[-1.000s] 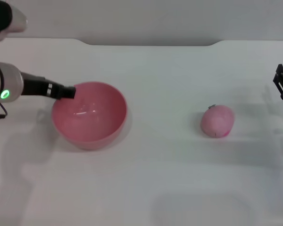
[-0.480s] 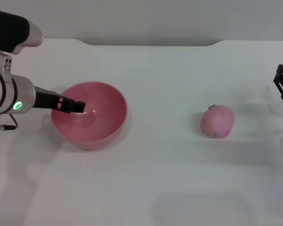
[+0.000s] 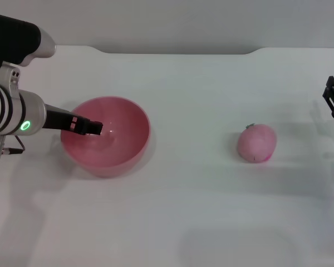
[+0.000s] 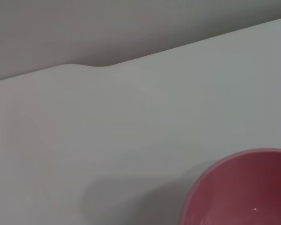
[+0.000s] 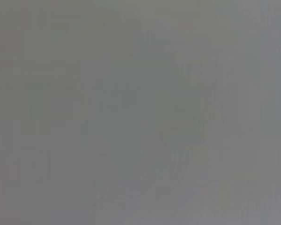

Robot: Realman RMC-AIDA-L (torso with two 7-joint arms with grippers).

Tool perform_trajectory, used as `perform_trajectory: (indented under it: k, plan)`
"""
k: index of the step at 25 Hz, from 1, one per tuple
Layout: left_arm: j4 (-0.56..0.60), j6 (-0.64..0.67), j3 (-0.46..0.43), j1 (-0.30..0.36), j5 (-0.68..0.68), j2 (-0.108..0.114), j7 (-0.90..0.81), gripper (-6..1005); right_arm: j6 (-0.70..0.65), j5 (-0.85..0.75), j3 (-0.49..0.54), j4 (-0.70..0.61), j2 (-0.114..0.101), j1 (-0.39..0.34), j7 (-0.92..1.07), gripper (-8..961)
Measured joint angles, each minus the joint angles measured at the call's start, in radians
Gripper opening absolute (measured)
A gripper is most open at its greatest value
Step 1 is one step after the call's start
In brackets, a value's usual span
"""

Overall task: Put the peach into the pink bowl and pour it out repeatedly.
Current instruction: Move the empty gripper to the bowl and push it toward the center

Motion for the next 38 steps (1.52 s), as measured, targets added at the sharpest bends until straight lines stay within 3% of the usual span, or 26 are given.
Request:
perform_trajectory:
  k: [13, 25, 30, 36, 38]
  plan:
    - [0.046, -0.008, -0.002, -0.026, 0.002, 0.003, 0.004, 840, -0.002, -0.001, 0.0, 0.004, 0.0, 0.0, 0.0, 759]
    - [0.039, -0.005, -0.009, -0.028, 0.0, 0.003, 0.002, 446, -0.004, -0.005, -0.008, 0.007, -0.001, -0.002, 0.0, 758]
    - [0.045, 0.002, -0.009, -0.027, -0.002, 0.003, 0.002, 211, -0.003, -0.005, -0.008, 0.007, -0.002, -0.003, 0.0, 758]
    - [0.042, 0.003, -0.009, -0.023, -0.003, 0.003, 0.001, 48, 0.006, -0.005, -0.009, 0.009, -0.002, -0.004, 0.0, 758]
    - [0.041, 0.003, -0.009, -0.023, -0.003, 0.003, 0.0, 48, 0.038, -0.005, -0.006, 0.02, -0.003, -0.002, 0.004, 757]
